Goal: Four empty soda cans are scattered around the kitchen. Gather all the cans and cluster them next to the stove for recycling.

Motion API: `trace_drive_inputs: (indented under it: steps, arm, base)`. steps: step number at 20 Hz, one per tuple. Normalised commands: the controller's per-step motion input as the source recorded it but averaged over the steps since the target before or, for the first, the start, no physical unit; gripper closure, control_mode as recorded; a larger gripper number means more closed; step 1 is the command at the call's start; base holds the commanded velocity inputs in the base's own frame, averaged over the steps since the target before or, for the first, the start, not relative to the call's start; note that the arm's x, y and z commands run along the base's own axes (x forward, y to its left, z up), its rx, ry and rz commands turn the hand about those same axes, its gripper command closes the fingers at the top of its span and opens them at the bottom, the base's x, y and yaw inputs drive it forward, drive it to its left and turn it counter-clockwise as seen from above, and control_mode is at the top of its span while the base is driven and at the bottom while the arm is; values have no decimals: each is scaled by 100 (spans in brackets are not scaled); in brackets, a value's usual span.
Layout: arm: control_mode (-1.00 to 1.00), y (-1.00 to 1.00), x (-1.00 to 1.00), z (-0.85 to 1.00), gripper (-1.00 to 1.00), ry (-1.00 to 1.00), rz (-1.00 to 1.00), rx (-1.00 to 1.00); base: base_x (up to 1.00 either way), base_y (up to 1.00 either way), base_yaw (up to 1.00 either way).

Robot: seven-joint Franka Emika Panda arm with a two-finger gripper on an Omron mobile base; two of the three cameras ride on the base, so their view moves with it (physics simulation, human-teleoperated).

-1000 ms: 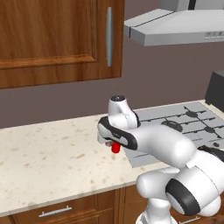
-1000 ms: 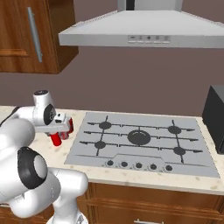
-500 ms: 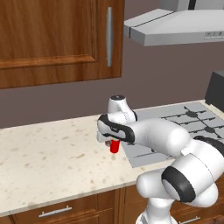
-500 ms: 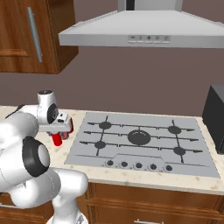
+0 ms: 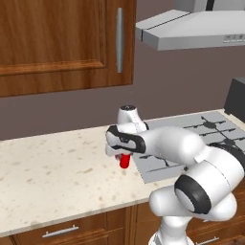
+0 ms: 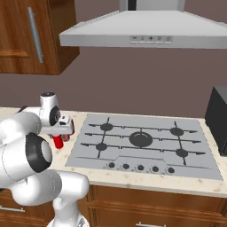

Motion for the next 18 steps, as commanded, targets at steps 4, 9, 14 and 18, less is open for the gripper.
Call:
trace_drive_inputs:
  steps: [4, 9, 14, 18]
  arm:
    - [-100, 7, 3, -15, 100, 0, 0, 0]
    - [-100, 4, 9, -4, 100, 0, 0, 0]
    - [-100, 0, 10, 0, 100, 0, 0, 0]
    - [-100, 0, 9, -1, 100, 0, 0, 0]
  base:
    - [0, 0, 0]
    - [0, 0, 0]
    - [0, 0, 0]
    - [0, 0, 0]
